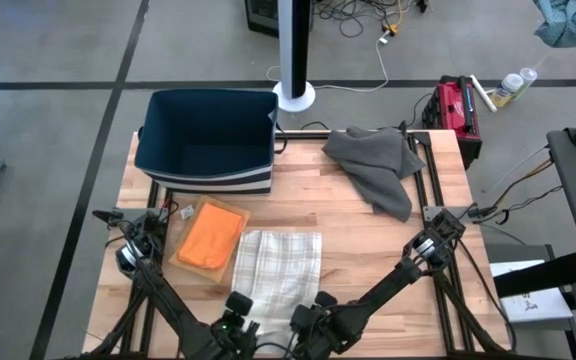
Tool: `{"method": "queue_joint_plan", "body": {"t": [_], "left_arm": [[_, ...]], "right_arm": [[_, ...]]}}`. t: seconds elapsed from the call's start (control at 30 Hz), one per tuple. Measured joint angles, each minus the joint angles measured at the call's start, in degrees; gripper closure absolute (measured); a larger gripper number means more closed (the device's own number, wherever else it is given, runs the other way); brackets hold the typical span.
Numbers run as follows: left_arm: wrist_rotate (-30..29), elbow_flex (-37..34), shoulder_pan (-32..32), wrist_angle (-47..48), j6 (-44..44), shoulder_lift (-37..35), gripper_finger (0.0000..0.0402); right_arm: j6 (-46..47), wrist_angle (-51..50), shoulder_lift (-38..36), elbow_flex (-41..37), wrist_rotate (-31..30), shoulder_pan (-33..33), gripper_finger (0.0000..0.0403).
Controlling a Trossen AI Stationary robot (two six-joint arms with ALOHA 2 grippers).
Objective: Fold towel
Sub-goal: Fold the white patterned kitchen towel
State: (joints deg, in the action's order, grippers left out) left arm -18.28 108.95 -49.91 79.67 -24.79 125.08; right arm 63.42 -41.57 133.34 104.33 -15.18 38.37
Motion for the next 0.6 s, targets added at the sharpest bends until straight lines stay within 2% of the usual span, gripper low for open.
{"method": "queue_joint_plan", "body": {"t": [0.17, 0.4, 0.5, 0.6], "left_arm": [[0.1, -0.3, -2.2, 4.6, -7.1, -0.1, 0.0343], [-0.2, -4.9, -5.2, -0.7, -15.3, -0.1, 0.0323], [-0.7, -10.3, -5.3, -6.5, -16.3, -0.1, 0.0323], [-0.7, -16.6, -5.3, -18.3, -14.3, -0.1, 0.0325]], "right_arm": [[0.0, 0.0, 0.0, 0.0, 0.0, 0.0, 0.0229], [-1.5, -0.1, -0.4, -0.1, -1.1, 0.3, 0.0229], [-3.2, -0.5, -0.5, -0.1, -0.1, 0.4, 0.0229], [-4.8, -4.5, -1.0, -0.1, 2.3, 0.4, 0.0229]]}}
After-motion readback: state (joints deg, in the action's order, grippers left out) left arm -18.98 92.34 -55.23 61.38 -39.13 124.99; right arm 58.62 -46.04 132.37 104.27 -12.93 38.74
